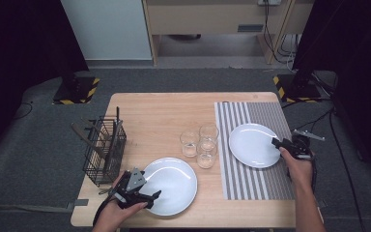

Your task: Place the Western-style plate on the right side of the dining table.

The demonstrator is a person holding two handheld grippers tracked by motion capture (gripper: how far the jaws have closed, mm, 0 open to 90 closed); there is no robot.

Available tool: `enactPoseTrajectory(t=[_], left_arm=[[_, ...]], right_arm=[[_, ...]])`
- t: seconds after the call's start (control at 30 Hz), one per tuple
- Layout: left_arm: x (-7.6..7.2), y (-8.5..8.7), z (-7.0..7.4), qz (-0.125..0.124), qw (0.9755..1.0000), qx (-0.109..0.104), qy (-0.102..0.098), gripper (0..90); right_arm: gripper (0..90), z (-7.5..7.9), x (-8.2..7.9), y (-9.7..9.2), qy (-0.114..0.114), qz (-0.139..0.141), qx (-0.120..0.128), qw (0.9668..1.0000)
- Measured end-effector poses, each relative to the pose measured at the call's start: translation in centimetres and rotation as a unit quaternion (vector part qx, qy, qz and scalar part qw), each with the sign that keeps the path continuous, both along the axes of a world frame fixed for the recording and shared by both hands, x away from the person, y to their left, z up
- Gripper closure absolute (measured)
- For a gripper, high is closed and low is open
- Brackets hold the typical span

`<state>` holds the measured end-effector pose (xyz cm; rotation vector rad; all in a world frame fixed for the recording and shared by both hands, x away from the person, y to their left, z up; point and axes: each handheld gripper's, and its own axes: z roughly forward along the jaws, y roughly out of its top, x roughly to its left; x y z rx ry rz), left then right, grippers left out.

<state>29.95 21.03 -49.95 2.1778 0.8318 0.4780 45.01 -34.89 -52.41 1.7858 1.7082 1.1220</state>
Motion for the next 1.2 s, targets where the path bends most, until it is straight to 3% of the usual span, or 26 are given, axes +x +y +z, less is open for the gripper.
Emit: enactPoseTrajectory(t=[0.23, 0.4, 0.67, 1.2], left_arm=[[0.0, 0.0, 0.0, 0.0, 1.0, 0.001, 0.0, 7.7], [0.0, 0.0, 0.0, 0.0, 1.0, 0.001, 0.0, 7.7], [0.0, 0.0, -0.1, 0.001, 1.0, 0.001, 0.0, 7.7], [0.0, 0.4, 0.0, 0.007, 0.9999, -0.007, -0.002, 7.3]], right_arm=[[33.6, 0.3, 0.0, 0.7, 0.005, 0.006, -0.01, 0.9999], [24.2, 0.7, -0.2, 1.2, -0.004, 0.0, -0.023, 0.9997], [9.9, 1.7, -1.0, 2.0, -0.022, 0.006, -0.018, 0.9996], [7.1, 3.5, -5.0, 4.4, -0.074, 0.048, -0.024, 0.9959]])
